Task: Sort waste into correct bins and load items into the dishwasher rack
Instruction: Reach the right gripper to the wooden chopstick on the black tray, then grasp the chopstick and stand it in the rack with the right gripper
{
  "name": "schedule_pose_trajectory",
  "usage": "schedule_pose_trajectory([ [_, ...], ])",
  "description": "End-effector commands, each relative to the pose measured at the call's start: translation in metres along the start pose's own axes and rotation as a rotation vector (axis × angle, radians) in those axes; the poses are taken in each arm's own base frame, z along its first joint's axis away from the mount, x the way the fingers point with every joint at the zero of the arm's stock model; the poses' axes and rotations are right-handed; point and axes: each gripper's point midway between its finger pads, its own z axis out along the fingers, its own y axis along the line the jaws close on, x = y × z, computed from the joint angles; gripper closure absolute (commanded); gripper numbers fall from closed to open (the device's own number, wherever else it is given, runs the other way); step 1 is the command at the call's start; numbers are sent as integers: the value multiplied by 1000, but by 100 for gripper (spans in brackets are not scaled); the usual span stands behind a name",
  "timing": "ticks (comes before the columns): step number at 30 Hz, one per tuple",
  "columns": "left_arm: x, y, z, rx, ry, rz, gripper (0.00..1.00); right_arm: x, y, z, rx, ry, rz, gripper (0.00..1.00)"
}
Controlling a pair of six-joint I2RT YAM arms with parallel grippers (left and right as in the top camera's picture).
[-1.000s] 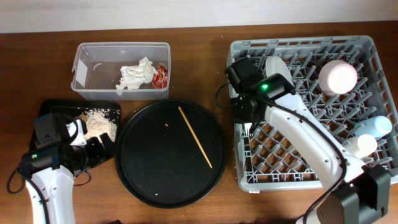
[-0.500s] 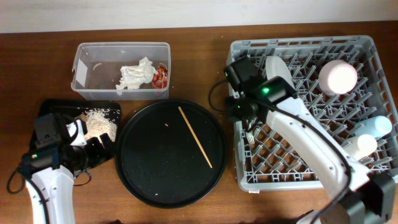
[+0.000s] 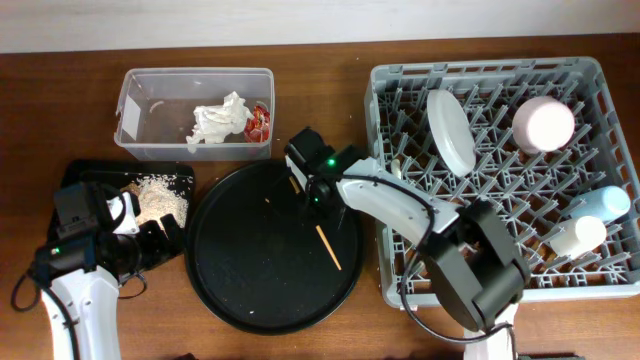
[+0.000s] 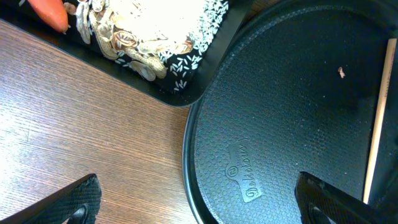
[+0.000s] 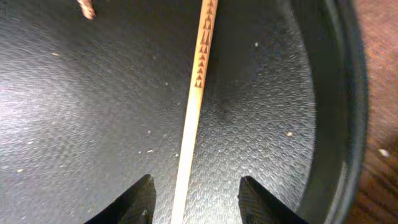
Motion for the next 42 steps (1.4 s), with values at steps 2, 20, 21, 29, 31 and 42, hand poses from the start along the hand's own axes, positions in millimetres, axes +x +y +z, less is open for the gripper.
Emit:
schedule_pose_trajectory([
  [2,-1,-1,-2,11,-10,-13,1,10,10,21,-12,53,-20,53],
  [20,-1,-1,-2,11,-10,-13,1,26,16,24,7,149,44,96],
  [21,-1,-1,-2,11,-10,-13,1,18,18,8,4,124,44,96],
  [29,-1,-1,-2,11,-10,-13,1,7,-82,-162,348,-142,318,96],
  [31,-1,-1,-2,11,-10,-13,1,25,-117,-162,377,-90,430,96],
  [42,-1,-1,-2,11,-10,-13,1,58,-134,-109,223,23,494,96],
])
